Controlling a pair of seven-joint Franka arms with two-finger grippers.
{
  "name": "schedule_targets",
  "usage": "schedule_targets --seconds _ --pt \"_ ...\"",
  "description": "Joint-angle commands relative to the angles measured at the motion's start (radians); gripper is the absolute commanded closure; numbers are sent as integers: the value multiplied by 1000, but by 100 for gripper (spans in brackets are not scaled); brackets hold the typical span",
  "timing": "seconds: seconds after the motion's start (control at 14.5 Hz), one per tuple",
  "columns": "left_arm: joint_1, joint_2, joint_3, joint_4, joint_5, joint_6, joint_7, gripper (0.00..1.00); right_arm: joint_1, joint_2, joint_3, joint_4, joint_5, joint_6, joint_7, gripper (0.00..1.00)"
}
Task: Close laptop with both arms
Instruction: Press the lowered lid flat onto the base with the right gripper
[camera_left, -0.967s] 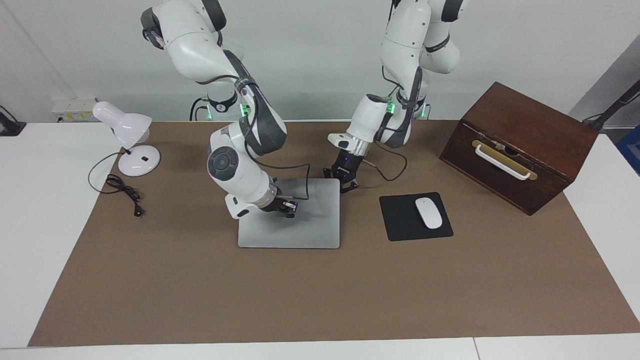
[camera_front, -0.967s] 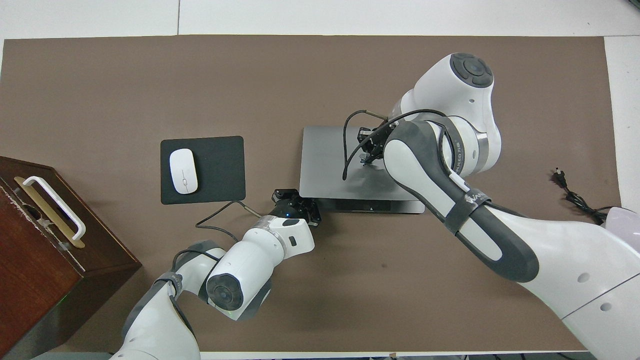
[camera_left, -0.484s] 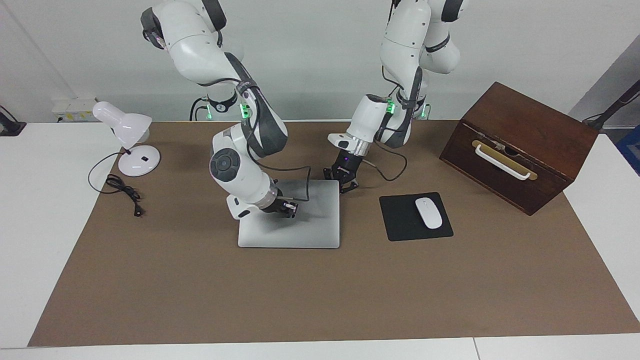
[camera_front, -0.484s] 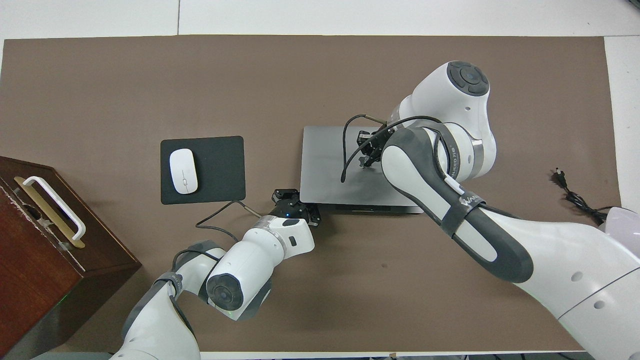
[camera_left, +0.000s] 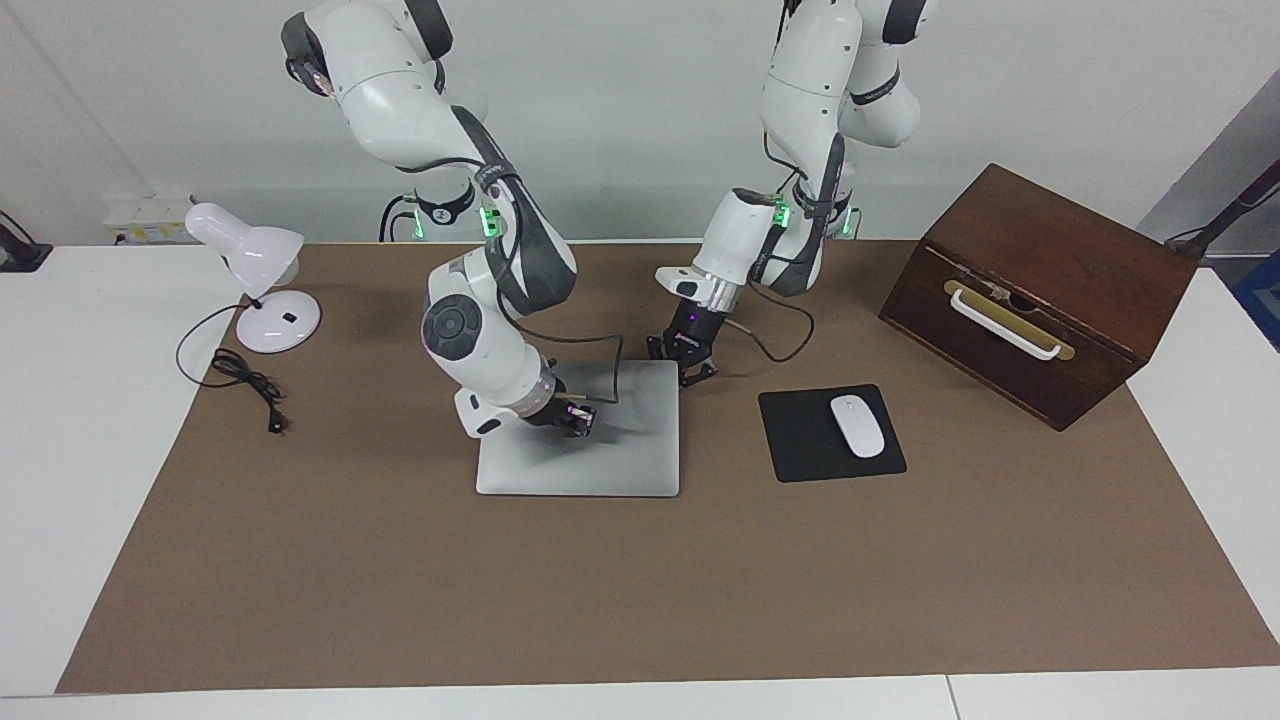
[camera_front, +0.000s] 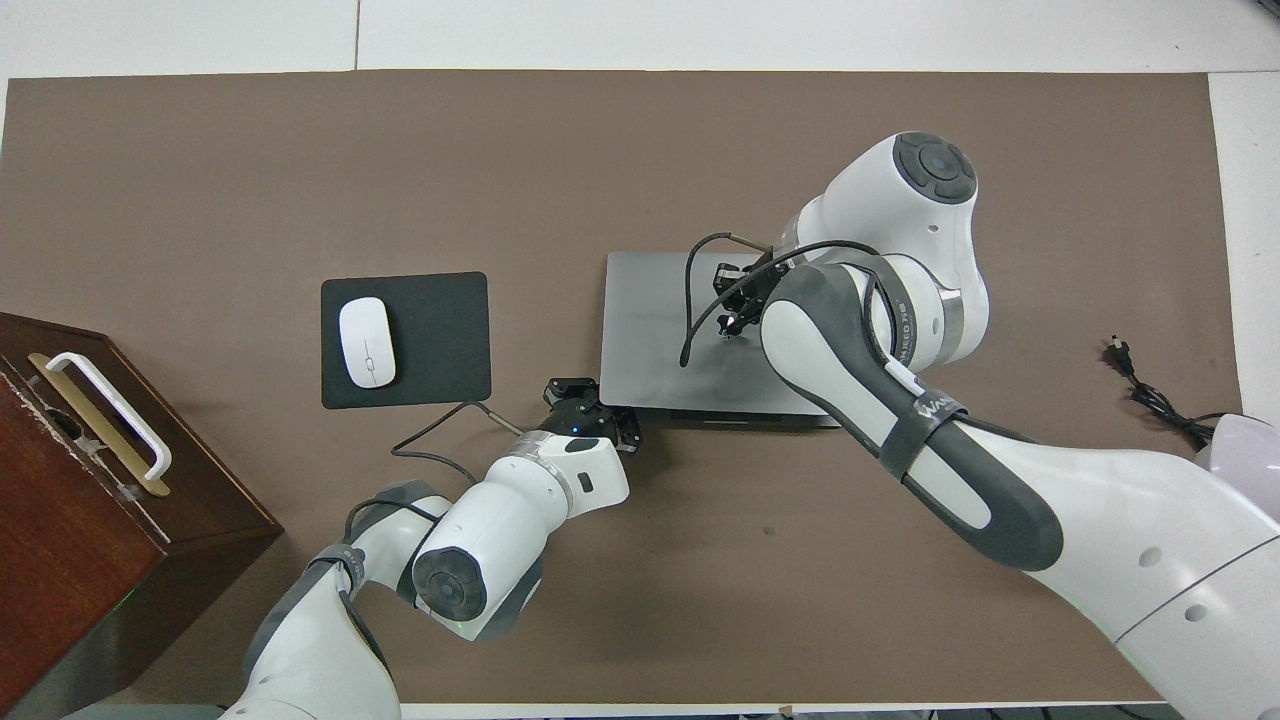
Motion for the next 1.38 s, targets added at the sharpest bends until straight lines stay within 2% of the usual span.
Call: schedule_targets --seconds 0.0,0.69,0.9,1.31 --pt "18 63 4 -11 -13 2 34 100 -9 -12 12 -28 15 18 6 100" --pt "20 63 4 -8 -13 -1 33 100 -9 -16 40 2 19 -1 41 100" --pt "20 63 4 -8 -13 -3 31 100 -11 -18 40 44 16 -59 41 100" --pt "20 63 4 -8 -13 -4 30 100 -15 -61 41 53 -14 -96 27 100"
